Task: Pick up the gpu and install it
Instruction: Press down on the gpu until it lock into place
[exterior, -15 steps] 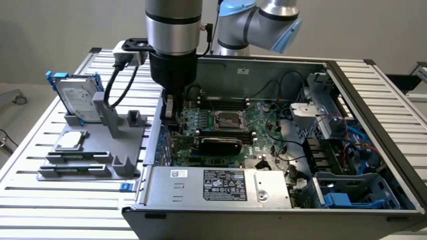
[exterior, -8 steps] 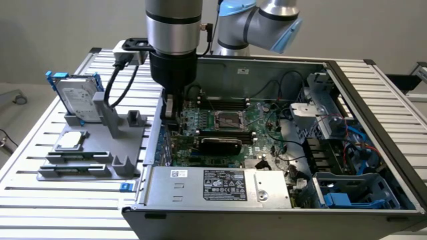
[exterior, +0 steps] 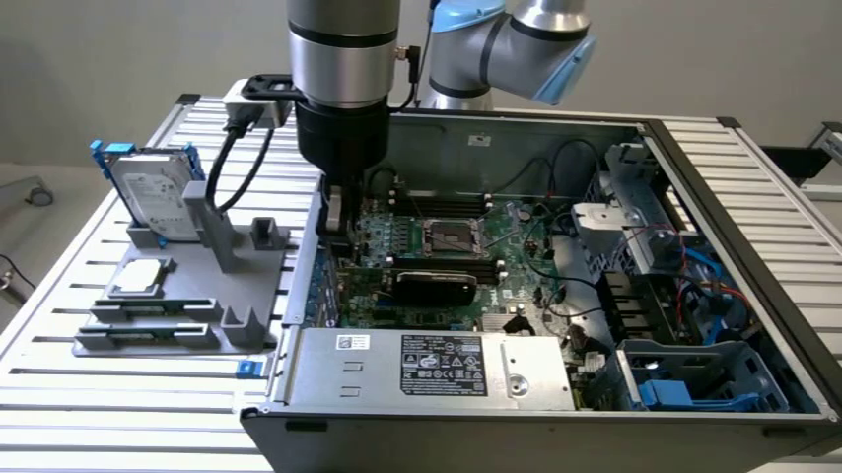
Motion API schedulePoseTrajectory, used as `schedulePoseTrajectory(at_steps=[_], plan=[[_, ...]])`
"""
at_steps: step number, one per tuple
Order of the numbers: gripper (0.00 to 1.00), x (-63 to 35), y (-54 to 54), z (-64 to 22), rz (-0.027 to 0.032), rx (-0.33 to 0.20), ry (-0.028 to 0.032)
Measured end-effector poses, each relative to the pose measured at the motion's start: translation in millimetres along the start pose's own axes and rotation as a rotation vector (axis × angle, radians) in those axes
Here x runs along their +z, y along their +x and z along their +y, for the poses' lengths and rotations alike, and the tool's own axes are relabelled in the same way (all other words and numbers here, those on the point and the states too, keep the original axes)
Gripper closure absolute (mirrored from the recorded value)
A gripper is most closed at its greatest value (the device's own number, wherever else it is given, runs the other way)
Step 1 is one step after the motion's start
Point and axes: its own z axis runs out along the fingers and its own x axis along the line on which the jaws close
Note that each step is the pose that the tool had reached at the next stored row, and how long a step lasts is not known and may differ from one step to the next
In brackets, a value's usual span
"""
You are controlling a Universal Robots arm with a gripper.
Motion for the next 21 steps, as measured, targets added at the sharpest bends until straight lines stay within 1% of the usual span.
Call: schedulePoseTrajectory(at_steps=[21], plan=[[0.89, -0.3, -3.5, 0.1, -0.0033, 0.046, -0.0042]])
